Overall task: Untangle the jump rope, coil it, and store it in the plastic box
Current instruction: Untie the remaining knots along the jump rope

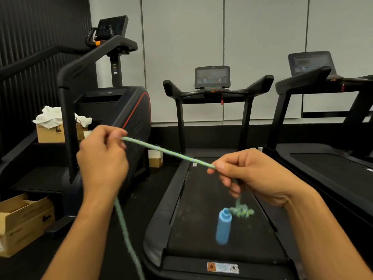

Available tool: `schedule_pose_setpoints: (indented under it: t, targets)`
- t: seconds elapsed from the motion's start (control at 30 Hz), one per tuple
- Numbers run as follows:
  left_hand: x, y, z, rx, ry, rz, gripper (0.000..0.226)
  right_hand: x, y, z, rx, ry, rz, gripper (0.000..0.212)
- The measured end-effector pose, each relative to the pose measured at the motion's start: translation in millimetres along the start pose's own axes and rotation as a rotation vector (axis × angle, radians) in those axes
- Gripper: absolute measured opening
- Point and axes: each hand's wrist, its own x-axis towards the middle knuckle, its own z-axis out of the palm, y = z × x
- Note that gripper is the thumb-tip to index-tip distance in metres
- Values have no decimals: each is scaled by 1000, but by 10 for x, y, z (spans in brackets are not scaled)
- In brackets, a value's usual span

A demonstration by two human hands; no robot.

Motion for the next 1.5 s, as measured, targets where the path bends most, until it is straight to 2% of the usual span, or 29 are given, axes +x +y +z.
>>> schedule_pose_setpoints:
  t: [0.03, 0.1, 0.2, 0.3, 0.33, 0.37, 0.43, 0.57, 0.7, 0.83, 0.9, 0.93, 1.03, 1.07, 1.23, 1.3, 1.43, 1.5]
  targets:
    - [39, -47, -35, 18, 10, -24, 22, -6, 1, -16, 11, -3, -17, 22]
    - [57, -90, -37, 35, -97, -60, 23, 19, 9, -21, 124, 44, -60, 22]
    - [-106, 44, 97, -47, -395, -34, 23, 103, 3, 99, 264, 162, -106, 20]
    - [-422, 285, 279, -260, -727, -13, 16, 179, -2, 313, 195, 248, -115, 6]
    - [-508, 334, 330, -281, -789, 24, 16, 190, -5, 363, 199, 266, -111, 4]
    - [-571, 383, 359, -264, -802, 80, 15, 192, -14, 392, 222, 284, -105, 5]
    - [-595, 405, 393, -191, -729, 174, 17, 168, -54, 396, 276, 299, -78, 8]
    - [-499, 396, 328, -41, -595, 267, 16, 73, -132, 327, 238, 190, -33, 4]
    - [-377, 297, 257, 50, -436, 268, 18, 25, -162, 279, 223, 103, -18, 5]
    - [-322, 243, 255, 41, -349, 197, 22, 25, -167, 285, 390, -1, -14, 16]
    - [-324, 198, 294, -6, -356, 159, 24, 31, -169, 281, 478, -62, -37, 14]
    - [-323, 178, 308, -49, -359, 127, 24, 30, -168, 262, 535, -92, -49, 20]
    - [-331, 166, 321, -156, -354, 36, 26, 5, -162, 193, 671, -172, -93, 52]
    - [-336, 181, 319, -180, -352, 13, 28, 2, -159, 188, 681, -187, -115, 56]
    - [-401, 324, 308, -337, -476, 10, 23, 45, -163, 277, 619, -83, -132, 45]
    - [-449, 401, 296, -426, -539, 80, 18, 52, -187, 309, 627, -26, -137, 44]
    - [-520, 510, 255, -538, -694, 228, 27, 73, -214, 345, 712, 80, -151, 43]
    - [-521, 504, 252, -520, -695, 246, 33, 82, -208, 361, 714, 137, -132, 39]
